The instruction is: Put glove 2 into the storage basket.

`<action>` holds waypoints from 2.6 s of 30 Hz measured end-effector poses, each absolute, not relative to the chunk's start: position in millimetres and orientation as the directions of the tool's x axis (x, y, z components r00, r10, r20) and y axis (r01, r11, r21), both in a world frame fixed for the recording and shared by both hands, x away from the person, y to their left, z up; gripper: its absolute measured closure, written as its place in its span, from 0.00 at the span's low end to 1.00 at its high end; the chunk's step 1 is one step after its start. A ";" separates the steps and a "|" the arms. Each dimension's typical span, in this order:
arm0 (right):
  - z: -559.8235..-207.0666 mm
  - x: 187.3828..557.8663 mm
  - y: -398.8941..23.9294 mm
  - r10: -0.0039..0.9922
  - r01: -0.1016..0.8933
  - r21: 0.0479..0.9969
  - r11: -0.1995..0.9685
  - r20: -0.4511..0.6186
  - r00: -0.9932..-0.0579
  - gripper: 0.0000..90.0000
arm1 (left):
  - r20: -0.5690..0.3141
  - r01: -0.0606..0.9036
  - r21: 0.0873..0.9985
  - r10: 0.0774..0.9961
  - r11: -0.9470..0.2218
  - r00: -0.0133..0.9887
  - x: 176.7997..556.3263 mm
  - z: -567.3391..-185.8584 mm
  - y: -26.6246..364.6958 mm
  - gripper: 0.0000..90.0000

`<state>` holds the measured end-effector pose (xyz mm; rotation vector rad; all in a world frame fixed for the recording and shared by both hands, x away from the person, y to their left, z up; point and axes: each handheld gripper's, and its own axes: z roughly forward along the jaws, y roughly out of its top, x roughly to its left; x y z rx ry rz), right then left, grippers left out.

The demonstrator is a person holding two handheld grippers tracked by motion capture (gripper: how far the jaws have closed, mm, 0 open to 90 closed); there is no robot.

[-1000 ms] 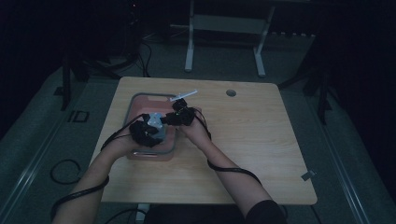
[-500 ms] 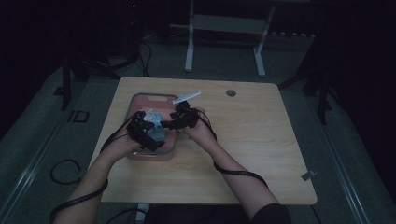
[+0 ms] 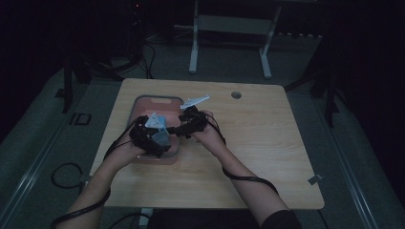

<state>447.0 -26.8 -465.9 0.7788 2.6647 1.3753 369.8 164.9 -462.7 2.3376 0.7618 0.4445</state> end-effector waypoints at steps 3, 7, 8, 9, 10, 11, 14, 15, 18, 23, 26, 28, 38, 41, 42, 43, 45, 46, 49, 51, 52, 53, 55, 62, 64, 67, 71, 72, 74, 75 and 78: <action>-466.1 445.5 -31.3 0.454 0.403 0.782 0.476 0.175 -0.874 0.22 | 0.125 0.403 0.676 0.635 -0.617 0.762 366.2 -461.5 160.5 0.02; -465.2 443.7 -37.6 0.458 0.401 0.782 0.478 0.167 -0.873 0.21 | 0.131 0.391 0.680 0.629 -0.619 0.766 362.3 -461.2 154.0 0.02; -465.0 443.3 -38.5 0.460 0.400 0.782 0.478 0.165 -0.872 0.21 | 0.125 0.387 0.684 0.622 -0.619 0.772 361.1 -460.6 151.8 0.02; -464.5 442.9 -40.6 0.461 0.395 0.782 0.482 0.157 -0.873 0.21 | 0.126 0.384 0.684 0.619 -0.620 0.775 360.5 -460.3 150.3 0.02; -464.2 442.8 -42.0 0.463 0.396 0.782 0.481 0.158 -0.872 0.21 | 0.126 0.381 0.687 0.618 -0.619 0.776 359.3 -459.9 147.5 0.02; -463.7 442.6 -44.4 0.463 0.398 0.781 0.481 0.159 -0.872 0.21 | 0.131 0.377 0.685 0.615 -0.623 0.778 358.7 -459.3 146.0 0.02; -462.6 441.7 -51.1 0.465 0.388 0.785 0.484 0.145 -0.873 0.21 | 0.131 0.367 0.688 0.605 -0.626 0.785 356.9 -457.7 139.6 0.02; -462.3 441.2 -54.5 0.465 0.382 0.788 0.483 0.138 -0.874 0.21 | 0.135 0.364 0.687 0.603 -0.629 0.787 356.5 -457.2 138.5 0.02; -462.3 439.5 -62.6 0.469 0.380 0.791 0.480 0.135 -0.873 0.20 | 0.128 0.353 0.696 0.591 -0.625 0.796 354.5 -456.4 131.9 0.02; -463.7 436.0 -78.3 0.478 0.376 0.791 0.482 0.123 -0.870 0.18 | 0.133 0.326 0.696 0.561 -0.639 0.817 350.2 -455.9 119.5 0.02; -464.3 433.7 -86.2 0.479 0.374 0.792 0.483 0.118 -0.870 0.18 | 0.125 0.299 0.703 0.526 -0.645 0.841 346.0 -455.8 109.3 0.02; -464.7 431.9 -91.3 0.483 0.375 0.790 0.486 0.115 -0.868 0.19 | 0.132 0.285 0.701 0.511 -0.654 0.849 344.0 -456.5 103.0 0.02; -473.8 429.1 -121.8 0.519 0.395 0.784 0.479 0.110 -0.848 0.19 | 0.152 0.237 0.713 0.476 -0.660 0.866 338.8 -460.9 80.0 0.02; -478.1 428.5 -131.1 0.531 0.410 0.784 0.467 0.122 -0.838 0.19 | 0.149 0.232 0.708 0.463 -0.667 0.874 337.7 -461.8 73.0 0.02; -479.2 428.4 -132.9 0.532 0.410 0.785 0.465 0.122 -0.838 0.19 | 0.155 0.225 0.706 0.457 -0.671 0.876 336.8 -462.4 70.4 0.02; -480.5 427.8 -135.3 0.537 0.415 0.783 0.464 0.124 -0.835 0.19 | 0.156 0.221 0.705 0.452 -0.674 0.878 336.2 -462.9 68.4 0.02; -483.6 427.0 -140.7 0.542 0.416 0.782 0.464 0.121 -0.831 0.19 | 0.150 0.215 0.704 0.438 -0.677 0.886 335.0 -464.1 63.1 0.02; -484.6 426.7 -142.5 0.545 0.419 0.781 0.464 0.122 -0.830 0.19 | 0.148 0.213 0.702 0.432 -0.680 0.889 334.7 -464.9 60.9 0.02; -488.7 426.1 -149.8 0.551 0.425 0.780 0.460 0.125 -0.825 0.19 | 0.144 0.208 0.701 0.422 -0.682 0.895 333.7 -467.7 55.1 0.02; -491.2 425.2 -154.0 0.557 0.429 0.779 0.458 0.124 -0.821 0.19 | 0.135 0.208 0.704 0.416 -0.679 0.899 333.1 -470.2 51.1 0.02; -492.2 424.9 -155.5 0.559 0.430 0.778 0.459 0.124 -0.820 0.19 | 0.134 0.206 0.700 0.410 -0.683 0.902 332.7 -471.9 48.7 0.02; -494.1 424.5 -157.9 0.559 0.432 0.778 0.456 0.127 -0.819 0.19 | 0.135 0.204 0.699 0.406 -0.686 0.904 332.3 -473.0 47.3 0.02; -495.4 424.3 -159.4 0.561 0.434 0.778 0.455 0.128 -0.818 0.19 | 0.142 0.202 0.693 0.406 -0.692 0.903 330.9 -476.2 43.3 0.02; -511.9 420.5 -171.7 0.572 0.458 0.763 0.456 0.143 -0.808 0.19 | 0.121 0.206 0.692 0.393 -0.692 0.912 327.6 -487.4 34.9 0.02; -514.8 419.8 -173.1 0.574 0.462 0.761 0.456 0.145 -0.806 0.19 | 0.119 0.208 0.688 0.391 -0.695 0.913 327.3 -490.5 33.4 0.02; -519.7 419.0 -175.1 0.578 0.466 0.755 0.461 0.143 -0.804 0.19 | 0.106 0.214 0.688 0.388 -0.694 0.916 327.4 -496.2 30.7 0.02; -524.6 417.9 -176.7 0.582 0.477 0.748 0.462 0.150 -0.799 0.19 | 0.098 0.219 0.680 0.383 -0.700 0.919 327.5 -504.0 27.3 0.02; -525.7 417.4 -176.6 0.583 0.475 0.747 0.465 0.145 -0.799 0.18 | 0.099 0.218 0.675 0.379 -0.705 0.920 327.5 -505.9 26.4 0.02; -528.3 416.5 -177.0 0.587 0.477 0.744 0.467 0.142 -0.797 0.18 | 0.088 0.221 0.678 0.375 -0.701 0.923 327.3 -510.5 24.9 0.02; -529.7 416.5 -177.5 0.588 0.477 0.743 0.469 0.140 -0.796 0.18 | 0.081 0.225 0.681 0.377 -0.697 0.923 327.1 -512.1 24.3 0.02; -533.5 416.6 -179.1 0.592 0.478 0.743 0.468 0.138 -0.794 0.18 | 0.069 0.229 0.676 0.370 -0.700 0.927 326.8 -517.7 21.8 0.02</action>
